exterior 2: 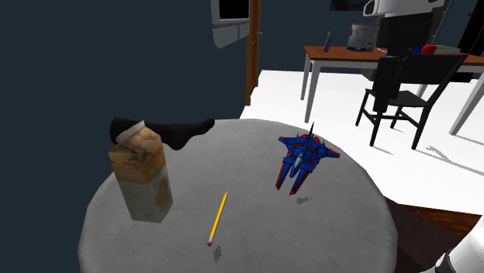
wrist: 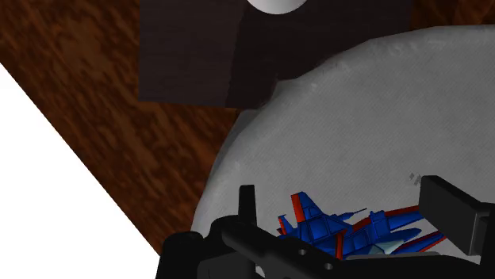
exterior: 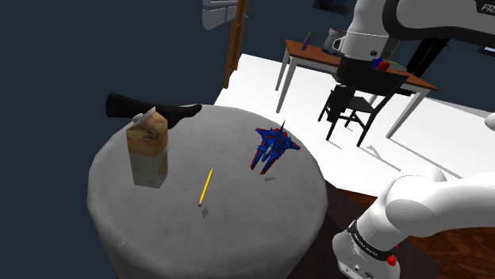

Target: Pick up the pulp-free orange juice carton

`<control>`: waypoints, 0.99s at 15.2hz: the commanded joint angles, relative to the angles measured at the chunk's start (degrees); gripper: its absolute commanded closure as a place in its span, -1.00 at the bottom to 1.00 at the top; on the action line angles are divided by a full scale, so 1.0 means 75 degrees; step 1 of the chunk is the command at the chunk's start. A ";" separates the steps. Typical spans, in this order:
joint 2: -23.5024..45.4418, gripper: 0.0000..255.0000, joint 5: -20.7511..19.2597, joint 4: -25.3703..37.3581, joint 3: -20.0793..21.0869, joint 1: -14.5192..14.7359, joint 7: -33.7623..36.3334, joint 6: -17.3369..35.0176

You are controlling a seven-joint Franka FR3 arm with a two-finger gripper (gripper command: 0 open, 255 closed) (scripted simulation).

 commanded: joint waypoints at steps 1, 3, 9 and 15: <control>0.0000 -1.00 0.0000 0.0000 0.0000 0.0000 0.0000 0.0000; 0.0212 -1.00 0.0235 -0.0011 0.0199 0.0135 0.0123 0.0408; 0.0975 -1.00 0.0824 0.0133 0.0809 0.0507 0.0447 0.1619; 0.1892 -1.00 0.1208 0.0539 0.1434 0.0808 0.0739 0.2767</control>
